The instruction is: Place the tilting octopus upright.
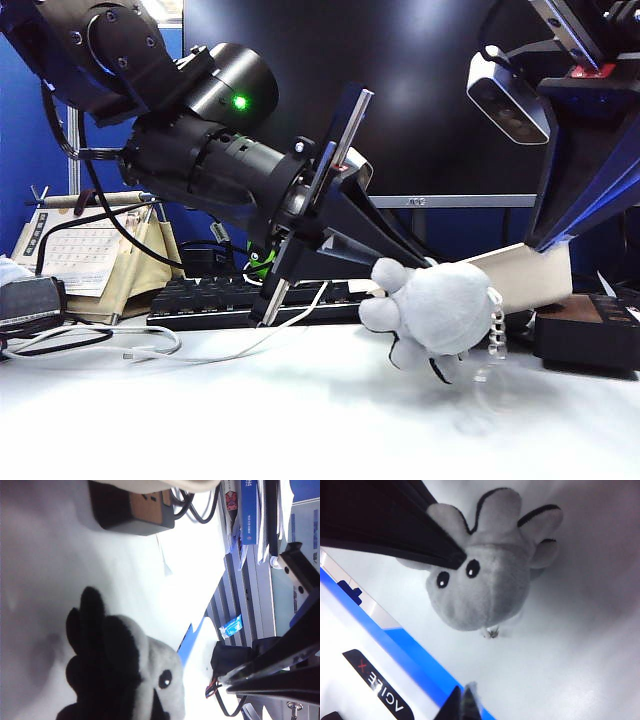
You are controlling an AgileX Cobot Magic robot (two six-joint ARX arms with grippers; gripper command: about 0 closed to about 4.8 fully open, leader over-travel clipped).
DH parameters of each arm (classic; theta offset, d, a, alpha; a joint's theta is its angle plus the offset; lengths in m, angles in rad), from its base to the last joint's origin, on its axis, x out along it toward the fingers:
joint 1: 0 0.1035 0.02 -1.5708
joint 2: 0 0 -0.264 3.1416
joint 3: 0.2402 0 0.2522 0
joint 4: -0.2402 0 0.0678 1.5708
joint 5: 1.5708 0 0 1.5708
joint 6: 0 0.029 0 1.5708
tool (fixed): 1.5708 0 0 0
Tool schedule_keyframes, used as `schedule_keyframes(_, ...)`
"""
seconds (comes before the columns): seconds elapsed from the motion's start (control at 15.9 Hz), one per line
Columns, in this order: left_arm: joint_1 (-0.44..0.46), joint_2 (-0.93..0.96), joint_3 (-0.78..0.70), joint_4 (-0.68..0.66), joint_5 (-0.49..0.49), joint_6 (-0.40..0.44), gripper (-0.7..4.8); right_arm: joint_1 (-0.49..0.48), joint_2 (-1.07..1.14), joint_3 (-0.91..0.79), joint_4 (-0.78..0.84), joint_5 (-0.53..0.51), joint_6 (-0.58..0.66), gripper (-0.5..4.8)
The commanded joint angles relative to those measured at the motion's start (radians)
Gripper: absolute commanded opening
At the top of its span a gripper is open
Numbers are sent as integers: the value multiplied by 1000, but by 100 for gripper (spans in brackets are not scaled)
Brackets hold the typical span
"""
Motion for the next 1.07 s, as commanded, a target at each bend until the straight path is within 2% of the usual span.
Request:
schedule_keyframes(0.06, -1, -4, 3, -3, 4, -11, -6, 0, -5, 3, 4, 1, -22, -1)
schedule_keyframes(0.57, -2, 2, 3, -34, 29, -44, -6, 0, -4, 3, 1, -4, -26, -1)
schedule_keyframes(0.82, -2, 34, 3, -58, -14, -44, -6, 0, -4, 3, -19, -6, -37, -1)
schedule_keyframes(1.07, -2, 34, 3, -26, -22, -43, -6, 0, -4, 3, -26, -7, -51, -1)
